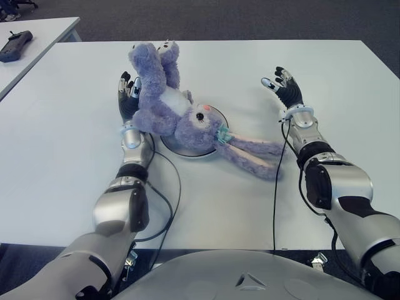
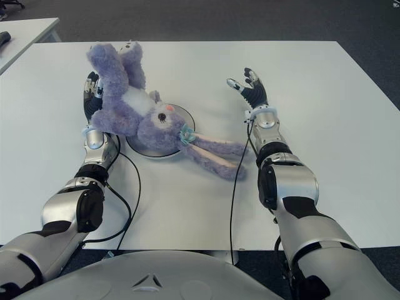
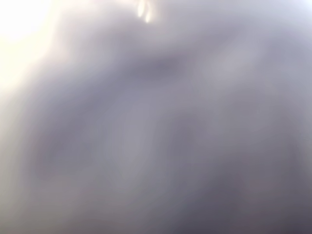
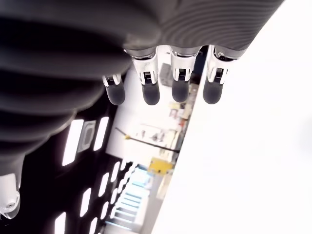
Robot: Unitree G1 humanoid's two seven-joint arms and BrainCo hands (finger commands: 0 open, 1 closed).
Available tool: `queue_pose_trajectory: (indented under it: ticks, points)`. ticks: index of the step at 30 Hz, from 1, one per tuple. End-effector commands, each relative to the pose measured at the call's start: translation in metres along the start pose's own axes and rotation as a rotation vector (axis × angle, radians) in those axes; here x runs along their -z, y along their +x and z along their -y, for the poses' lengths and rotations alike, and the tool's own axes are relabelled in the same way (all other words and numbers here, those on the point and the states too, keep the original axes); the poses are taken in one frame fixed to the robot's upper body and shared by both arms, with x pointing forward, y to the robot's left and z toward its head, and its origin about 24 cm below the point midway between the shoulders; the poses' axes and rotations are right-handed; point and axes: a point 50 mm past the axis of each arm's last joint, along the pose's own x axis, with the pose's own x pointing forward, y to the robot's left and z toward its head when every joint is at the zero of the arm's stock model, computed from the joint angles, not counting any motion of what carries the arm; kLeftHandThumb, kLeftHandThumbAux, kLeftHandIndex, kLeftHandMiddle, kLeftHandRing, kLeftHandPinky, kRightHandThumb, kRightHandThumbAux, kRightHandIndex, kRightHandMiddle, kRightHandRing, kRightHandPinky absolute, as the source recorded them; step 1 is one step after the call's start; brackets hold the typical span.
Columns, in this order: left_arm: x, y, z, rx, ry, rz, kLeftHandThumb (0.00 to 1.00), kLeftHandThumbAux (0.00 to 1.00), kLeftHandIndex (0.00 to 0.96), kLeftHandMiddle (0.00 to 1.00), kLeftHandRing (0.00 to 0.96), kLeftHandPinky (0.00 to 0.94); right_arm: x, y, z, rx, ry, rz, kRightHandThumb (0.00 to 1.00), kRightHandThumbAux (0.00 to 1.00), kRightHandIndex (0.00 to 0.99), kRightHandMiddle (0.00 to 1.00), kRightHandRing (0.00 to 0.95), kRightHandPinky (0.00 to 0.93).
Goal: Put the doll into the plate.
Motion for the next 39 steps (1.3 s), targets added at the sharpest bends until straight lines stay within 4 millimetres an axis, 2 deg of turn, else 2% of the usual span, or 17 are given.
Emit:
queue_pose_trajectory:
  ticks: [1,9,23,39]
  points:
    - [0.113,-0.127,-0.026,-0.107,-0.013,-0.526,0.0,0.356,0.0,0.0,0.0,0.0,0.022,-0.007,0.008,0.017,0.071,-0.121,0.0,0.551,0.016,0.014,0.008,0.029]
    - [0.113,-0.127,-0.027,-0.116,-0.017,-0.536,0.0,0.369,0.0,0.0,0.0,0.0,0.037,-0.016,-0.002,0.007,0.095,-0.149,0.0,0.559,0.023,0.02,0.012,0.033]
    - [0.113,-0.127,-0.026,-0.118,-0.049,-0.525,0.0,0.346,0.0,0.001,0.0,0.0,0.057,-0.029,-0.044,-0.01,0.226,-0.256,0.0,0.577,0.049,0.042,0.019,0.009]
    - [0.112,-0.128,-0.028,-0.108,-0.038,-0.504,0.0,0.338,0.0,0.001,0.0,0.0,0.072,-0.045,-0.078,-0.026,0.369,-0.315,0.0,0.607,0.061,0.045,0.022,0.017]
